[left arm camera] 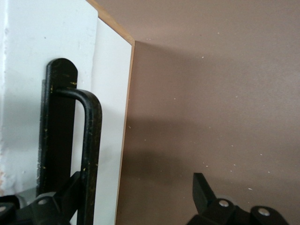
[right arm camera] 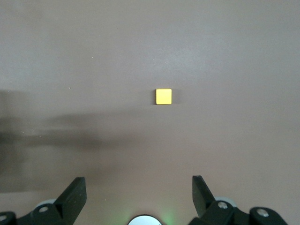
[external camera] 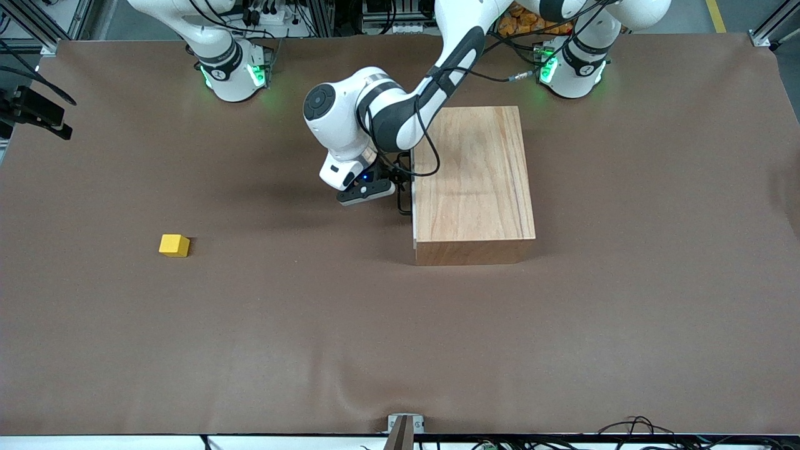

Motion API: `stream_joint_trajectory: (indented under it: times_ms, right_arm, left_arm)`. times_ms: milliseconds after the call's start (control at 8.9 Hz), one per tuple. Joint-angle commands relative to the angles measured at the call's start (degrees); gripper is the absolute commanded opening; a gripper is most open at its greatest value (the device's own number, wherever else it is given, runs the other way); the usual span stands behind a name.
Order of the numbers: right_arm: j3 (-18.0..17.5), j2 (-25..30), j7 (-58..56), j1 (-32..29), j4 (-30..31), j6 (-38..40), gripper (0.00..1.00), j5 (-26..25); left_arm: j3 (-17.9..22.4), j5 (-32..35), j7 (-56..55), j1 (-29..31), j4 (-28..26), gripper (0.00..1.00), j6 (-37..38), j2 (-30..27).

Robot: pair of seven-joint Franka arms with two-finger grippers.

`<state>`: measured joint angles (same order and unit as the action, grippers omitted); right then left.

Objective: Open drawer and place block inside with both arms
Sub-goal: 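Pull the drawer open by the handle with the left gripper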

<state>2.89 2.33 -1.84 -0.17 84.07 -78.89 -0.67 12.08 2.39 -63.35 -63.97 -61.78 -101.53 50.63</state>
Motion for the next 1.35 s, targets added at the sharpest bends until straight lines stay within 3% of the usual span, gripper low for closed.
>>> stream_joint_trajectory:
  times_ms: [0,1236]
  right_arm:
    - [-0.6,0.7,-0.1,-0.9,0.6,0.2,1.00,-0.1]
    - [-0.6,0.7,-0.1,-0.9,0.6,0.2,1.00,-0.1]
  left_arm:
    - [-0.3,1.1,0.2,-0.4,1.3,1.00,-1.8,0.5]
    - [-1.5,0.7,-1.0,-1.4,1.3,1.00,-10.0,0.4]
